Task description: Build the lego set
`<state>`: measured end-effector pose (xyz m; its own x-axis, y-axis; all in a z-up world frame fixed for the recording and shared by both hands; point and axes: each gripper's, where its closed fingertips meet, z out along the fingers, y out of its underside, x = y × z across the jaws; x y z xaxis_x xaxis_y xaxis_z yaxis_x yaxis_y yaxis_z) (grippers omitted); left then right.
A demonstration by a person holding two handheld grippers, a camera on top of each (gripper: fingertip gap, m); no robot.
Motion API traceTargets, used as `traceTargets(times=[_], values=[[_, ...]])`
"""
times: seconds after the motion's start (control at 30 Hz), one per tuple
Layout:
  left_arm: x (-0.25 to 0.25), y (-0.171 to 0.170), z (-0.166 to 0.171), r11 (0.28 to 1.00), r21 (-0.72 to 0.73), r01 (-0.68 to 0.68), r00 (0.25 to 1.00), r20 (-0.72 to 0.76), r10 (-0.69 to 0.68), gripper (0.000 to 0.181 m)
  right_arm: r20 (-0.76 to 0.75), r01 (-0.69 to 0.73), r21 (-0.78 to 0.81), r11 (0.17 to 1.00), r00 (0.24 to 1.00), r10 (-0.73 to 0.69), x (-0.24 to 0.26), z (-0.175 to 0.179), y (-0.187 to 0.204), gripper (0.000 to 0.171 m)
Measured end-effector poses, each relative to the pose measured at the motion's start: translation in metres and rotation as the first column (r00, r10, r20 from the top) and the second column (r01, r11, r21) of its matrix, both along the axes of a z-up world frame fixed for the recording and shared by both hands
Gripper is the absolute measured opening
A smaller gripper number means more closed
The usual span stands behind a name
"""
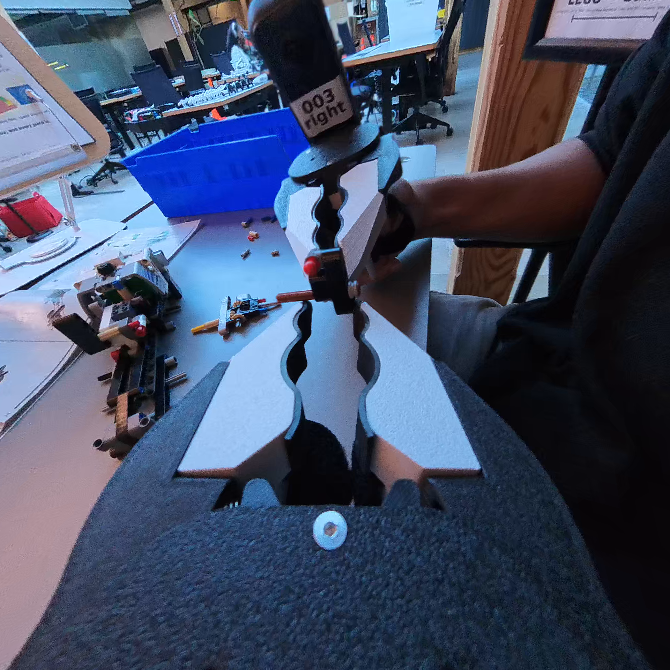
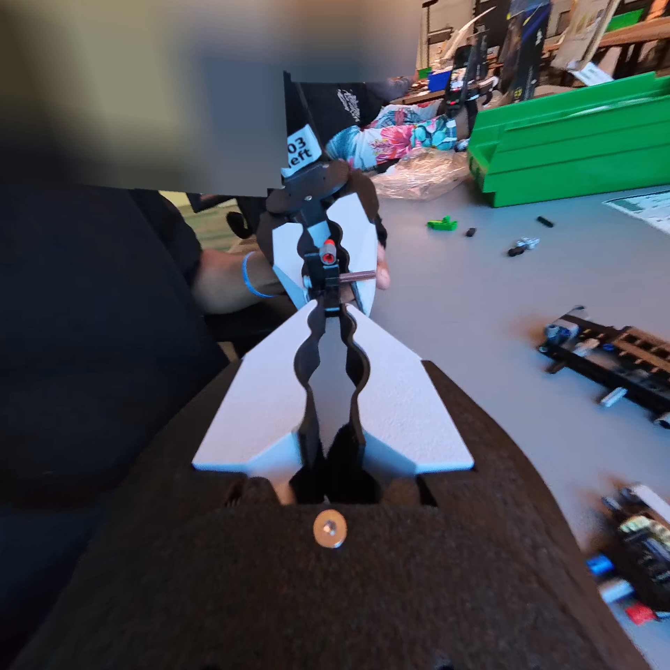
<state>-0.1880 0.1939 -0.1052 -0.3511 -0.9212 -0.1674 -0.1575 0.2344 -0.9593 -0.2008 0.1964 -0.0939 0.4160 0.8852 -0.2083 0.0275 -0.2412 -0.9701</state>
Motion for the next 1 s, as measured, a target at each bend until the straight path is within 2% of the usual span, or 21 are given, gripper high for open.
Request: traceTargets(times=[0.1, 0.33, 0.37, 0.6, 0.67, 0.77, 1.0], values=[[-0.001, -0.004, 0.004, 1.000, -0.009, 0.017, 1.000, 0.012, -0.017, 0.019, -0.040, -0.035, -0.035, 0.999, 0.999, 0.034, 0.000, 0.003, -0.003, 0.006], [0.000, 0.002, -0.004, 0.996, -0.093, 0.001, 1.000, -0.027, -0.004, 0.011, 0.050, 0.039, 0.044, 0.998, 0.998, -0.042, 0.003, -0.009, 0.006, 0.007], [0.000, 0.003, -0.005, 0.995, -0.103, -0.001, 0.999, -0.038, -0.003, 0.003, 0.061, 0.055, 0.046, 0.997, 0.996, -0.058, 0.005, -0.011, 0.008, 0.007], [0.003, 0.009, -0.009, 0.995, -0.095, -0.027, 0.998, -0.064, 0.021, 0.004, 0.107, 0.089, 0.050, 0.995, 0.990, -0.094, 0.011, -0.016, 0.016, 0.006], [0.003, 0.012, -0.012, 0.994, -0.099, -0.036, 0.996, -0.086, 0.028, 0.007, 0.109, 0.094, 0.017, 0.995, 0.990, -0.095, 0.011, -0.018, 0.018, 0.007], [0.003, 0.013, -0.016, 0.993, -0.116, -0.037, 0.992, -0.122, 0.022, 0.025, 0.108, 0.108, 0.011, 0.994, 0.988, -0.108, 0.013, -0.019, 0.021, 0.006], [-0.002, 0.007, -0.006, 0.956, -0.292, 0.020, 0.990, -0.125, -0.059, 0.038, 0.212, 0.121, 0.088, 0.989, 0.968, -0.137, 0.014, -0.026, 0.022, 0.007]])
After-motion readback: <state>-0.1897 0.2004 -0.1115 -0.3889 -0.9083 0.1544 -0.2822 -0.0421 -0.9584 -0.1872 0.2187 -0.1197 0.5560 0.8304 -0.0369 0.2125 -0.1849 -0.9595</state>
